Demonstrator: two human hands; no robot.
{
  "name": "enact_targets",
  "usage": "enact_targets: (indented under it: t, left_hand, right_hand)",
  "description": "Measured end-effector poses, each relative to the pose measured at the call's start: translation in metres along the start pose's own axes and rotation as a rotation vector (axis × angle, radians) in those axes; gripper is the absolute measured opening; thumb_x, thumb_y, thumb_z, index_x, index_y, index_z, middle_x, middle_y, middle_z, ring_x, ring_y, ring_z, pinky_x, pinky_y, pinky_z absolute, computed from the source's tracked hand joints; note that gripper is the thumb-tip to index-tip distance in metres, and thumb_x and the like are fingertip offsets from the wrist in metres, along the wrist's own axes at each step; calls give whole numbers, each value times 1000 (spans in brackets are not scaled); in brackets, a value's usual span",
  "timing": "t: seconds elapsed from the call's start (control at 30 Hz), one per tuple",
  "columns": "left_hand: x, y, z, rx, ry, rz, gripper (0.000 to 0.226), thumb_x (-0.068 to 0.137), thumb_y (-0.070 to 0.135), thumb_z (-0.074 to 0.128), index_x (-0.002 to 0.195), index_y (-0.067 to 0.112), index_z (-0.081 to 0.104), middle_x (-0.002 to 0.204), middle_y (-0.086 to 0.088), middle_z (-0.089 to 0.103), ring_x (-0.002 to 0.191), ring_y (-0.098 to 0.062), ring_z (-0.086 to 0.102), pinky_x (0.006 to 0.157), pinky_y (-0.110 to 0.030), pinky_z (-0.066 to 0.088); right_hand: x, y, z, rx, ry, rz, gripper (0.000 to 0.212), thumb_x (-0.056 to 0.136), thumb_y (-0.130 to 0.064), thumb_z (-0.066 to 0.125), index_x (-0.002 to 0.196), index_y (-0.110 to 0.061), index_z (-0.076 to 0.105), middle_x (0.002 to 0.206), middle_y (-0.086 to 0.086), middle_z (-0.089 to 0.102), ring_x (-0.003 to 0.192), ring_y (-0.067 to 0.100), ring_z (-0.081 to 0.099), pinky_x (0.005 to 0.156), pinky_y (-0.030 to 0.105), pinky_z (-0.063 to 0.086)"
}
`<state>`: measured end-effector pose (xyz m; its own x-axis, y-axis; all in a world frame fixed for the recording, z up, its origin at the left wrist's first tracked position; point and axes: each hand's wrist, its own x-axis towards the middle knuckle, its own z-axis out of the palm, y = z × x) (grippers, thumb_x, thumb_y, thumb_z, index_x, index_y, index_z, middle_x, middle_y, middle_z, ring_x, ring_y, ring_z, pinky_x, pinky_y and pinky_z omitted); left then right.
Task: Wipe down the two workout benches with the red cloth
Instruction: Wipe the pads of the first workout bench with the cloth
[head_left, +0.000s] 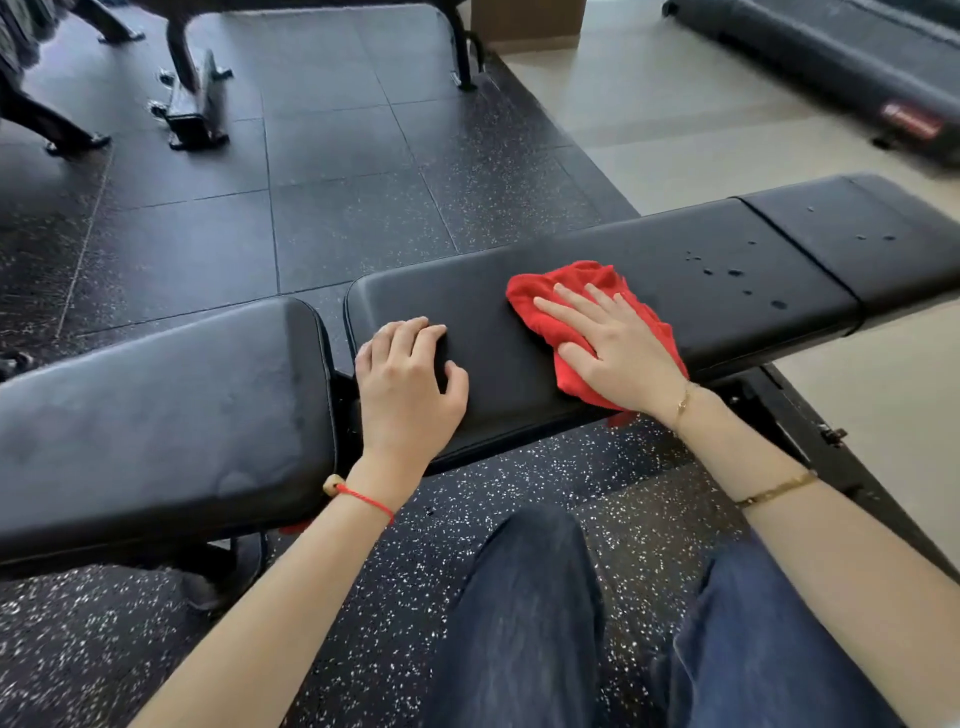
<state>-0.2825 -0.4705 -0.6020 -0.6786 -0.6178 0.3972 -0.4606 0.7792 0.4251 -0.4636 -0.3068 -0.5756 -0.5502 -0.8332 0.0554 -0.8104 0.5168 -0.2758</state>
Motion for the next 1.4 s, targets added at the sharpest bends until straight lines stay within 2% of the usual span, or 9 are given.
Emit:
enact_targets:
  t: [0.1, 0.2, 0.33, 0.57, 0.73, 0.87, 1.07, 1.2, 1.4]
  left_hand:
    - [0, 1, 0, 3, 5, -1, 39, 85, 26, 54, 119, 14, 67, 127, -2, 64, 124, -26, 52, 110, -43, 35]
    - [1, 5, -1, 23, -5, -15, 38, 84, 26, 54, 118, 14, 67, 126, -2, 64, 124, -26, 52, 108, -42, 36]
    - [0, 6, 1, 60, 10, -27, 37, 84, 26, 54, 117, 15, 66, 125, -1, 64, 123, -26, 52, 106, -41, 36]
    - [0, 19, 3, 127, -40, -91, 35, 92, 17, 53, 125, 10, 64, 136, -5, 60, 132, -26, 49, 111, -43, 36]
    - [-1, 50, 16, 99, 42, -177, 32, 94, 22, 53, 121, 11, 66, 129, -6, 64, 126, -27, 52, 110, -42, 36]
    - [1, 77, 32, 113, 80, -193, 31, 92, 26, 54, 118, 14, 66, 124, -2, 66, 122, -25, 54, 106, -40, 35]
    - [5, 97, 49, 190, 105, -237, 29, 87, 28, 53, 111, 18, 67, 119, -1, 64, 118, -26, 54, 104, -42, 37]
    - [4, 98, 48, 204, 108, -237, 31, 86, 26, 51, 111, 17, 67, 119, -1, 65, 118, -27, 54, 104, -46, 39]
    - [2, 102, 49, 200, 125, -237, 31, 87, 22, 55, 113, 17, 69, 120, -1, 66, 120, -25, 55, 104, -43, 39]
  right_hand:
    - [30, 19, -6, -34, -16, 159, 55, 97, -30, 40, 149, -41, 28, 162, -9, 17, 150, 25, 9, 122, 44, 0]
    - [60, 11, -3, -54, -38, 197, 54, 98, -34, 35, 150, -42, 25, 163, -8, 13, 151, 28, 6, 122, 45, -2]
    - [65, -4, 2, -45, -36, 104, 54, 98, -34, 34, 150, -42, 24, 163, -9, 13, 151, 27, 7, 122, 44, -2]
    - [5, 12, -2, 11, -39, -231, 58, 94, -28, 45, 148, -42, 30, 160, -13, 22, 150, 22, 12, 123, 43, 5]
    - [32, 70, -18, 18, -36, -130, 53, 97, -29, 43, 147, -41, 33, 160, -11, 23, 150, 22, 13, 122, 42, 2]
    - [81, 74, -20, -30, -74, -40, 52, 99, -35, 36, 150, -41, 28, 162, -8, 16, 150, 26, 9, 122, 44, -2]
    - [73, 36, -10, -15, -139, -280, 55, 97, -34, 36, 150, -41, 24, 163, -9, 14, 151, 26, 5, 122, 43, -3]
    - [26, 60, -15, 12, -125, -444, 57, 93, -34, 39, 149, -43, 28, 161, -12, 20, 151, 22, 10, 123, 41, 1]
    - [57, 115, -29, 8, -117, -312, 53, 97, -35, 39, 148, -43, 29, 161, -12, 19, 151, 21, 9, 123, 42, 1]
